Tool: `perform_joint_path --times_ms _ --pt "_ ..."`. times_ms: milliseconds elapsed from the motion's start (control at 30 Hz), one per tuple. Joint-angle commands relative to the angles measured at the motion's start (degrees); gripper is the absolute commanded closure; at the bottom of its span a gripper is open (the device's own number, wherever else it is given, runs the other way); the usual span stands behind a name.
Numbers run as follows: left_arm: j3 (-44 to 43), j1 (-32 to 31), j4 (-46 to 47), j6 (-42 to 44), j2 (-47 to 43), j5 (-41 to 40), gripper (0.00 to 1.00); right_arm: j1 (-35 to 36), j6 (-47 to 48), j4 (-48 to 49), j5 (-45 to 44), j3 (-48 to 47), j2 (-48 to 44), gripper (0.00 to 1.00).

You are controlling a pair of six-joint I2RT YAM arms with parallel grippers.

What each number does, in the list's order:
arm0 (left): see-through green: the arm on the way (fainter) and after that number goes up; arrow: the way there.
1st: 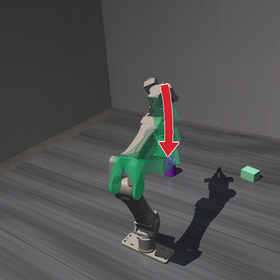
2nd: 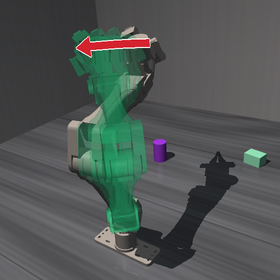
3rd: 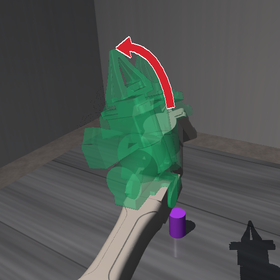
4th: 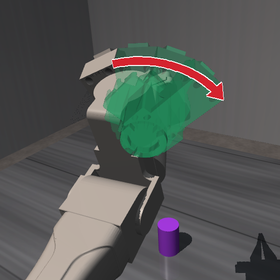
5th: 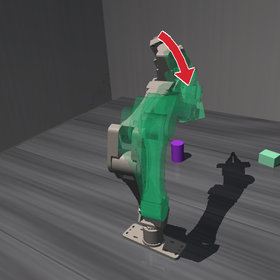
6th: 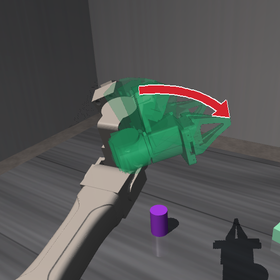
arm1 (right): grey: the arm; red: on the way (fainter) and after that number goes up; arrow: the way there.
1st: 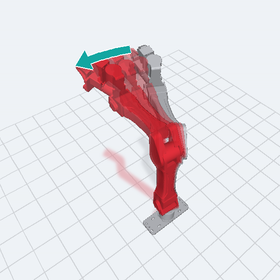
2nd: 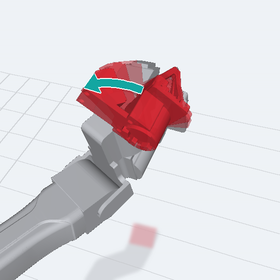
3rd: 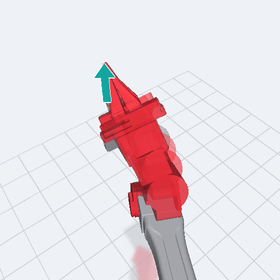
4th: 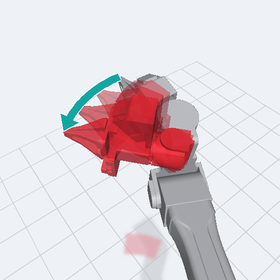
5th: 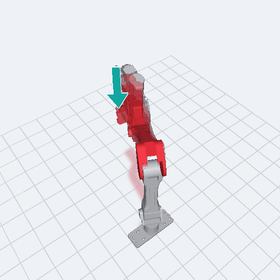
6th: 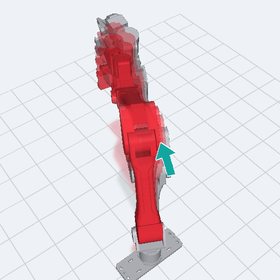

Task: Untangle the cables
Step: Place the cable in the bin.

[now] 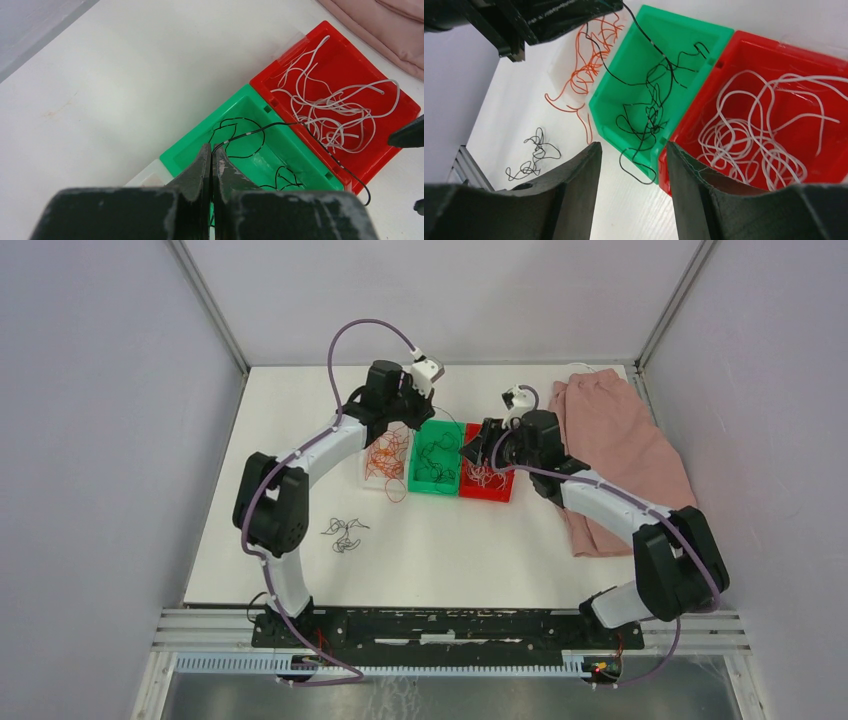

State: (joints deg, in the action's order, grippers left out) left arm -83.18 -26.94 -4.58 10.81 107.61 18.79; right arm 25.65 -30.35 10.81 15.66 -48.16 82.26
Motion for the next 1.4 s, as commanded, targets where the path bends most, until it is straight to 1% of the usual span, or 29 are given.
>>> perform_joint_path --times_ms 0,200,367,567,733,833,933,1000,1067,1167,1300,1367 --pt "0.03 0.12 2.30 -2.59 -3.25 2.72 0.97 -0.34 -2.23 6.55 6.85 -5.04 3.60 0.45" --pt "0.29 0.56 2.68 -3.12 -3.87 3.04 0.97 -0.35 -3.83 7.91 9.97 -7.07 8.81 0.51" --pt "0.30 1.08 3.00 -3.10 -4.32 3.45 0.97 -0.28 -2.30 5.35 8.15 -8.42 11.71 0.55" --pt "0.32 1.87 2.86 -2.34 -5.03 3.47 0.97 0.19 -0.21 2.87 6.91 -8.66 9.57 0.54" --pt "0.45 2.45 2.56 -1.39 -5.44 3.89 0.97 0.10 -1.44 4.62 10.36 -7.71 5.18 0.54" --pt "0.87 2.61 2.47 -0.76 -5.82 5.00 0.97 -0.51 -1.41 3.05 9.08 -7.34 2.91 0.54" --pt "0.91 2.72 2.23 -0.79 -5.90 6.32 0.97 -0.99 0.91 -0.86 6.47 -7.94 2.13 0.54" --pt "0.75 2.68 2.04 -1.00 -5.74 7.07 0.97 -1.39 2.16 -3.75 6.31 -9.27 3.06 0.54" --pt "0.58 2.74 2.07 -1.42 -5.62 7.62 0.97 -1.45 2.82 -4.84 8.76 -10.71 4.90 0.53" --pt "0.31 2.72 2.22 -1.84 -5.61 7.94 0.97 -1.46 2.31 -4.25 11.77 -11.68 7.80 0.52" --pt "0.34 2.83 1.93 -1.92 -5.91 8.31 0.97 -1.35 0.56 -0.21 13.59 -10.46 9.21 0.55" --pt "0.37 2.85 1.73 -1.68 -5.98 8.54 0.97 -1.19 0.97 -0.96 13.42 -11.23 10.31 0.56"
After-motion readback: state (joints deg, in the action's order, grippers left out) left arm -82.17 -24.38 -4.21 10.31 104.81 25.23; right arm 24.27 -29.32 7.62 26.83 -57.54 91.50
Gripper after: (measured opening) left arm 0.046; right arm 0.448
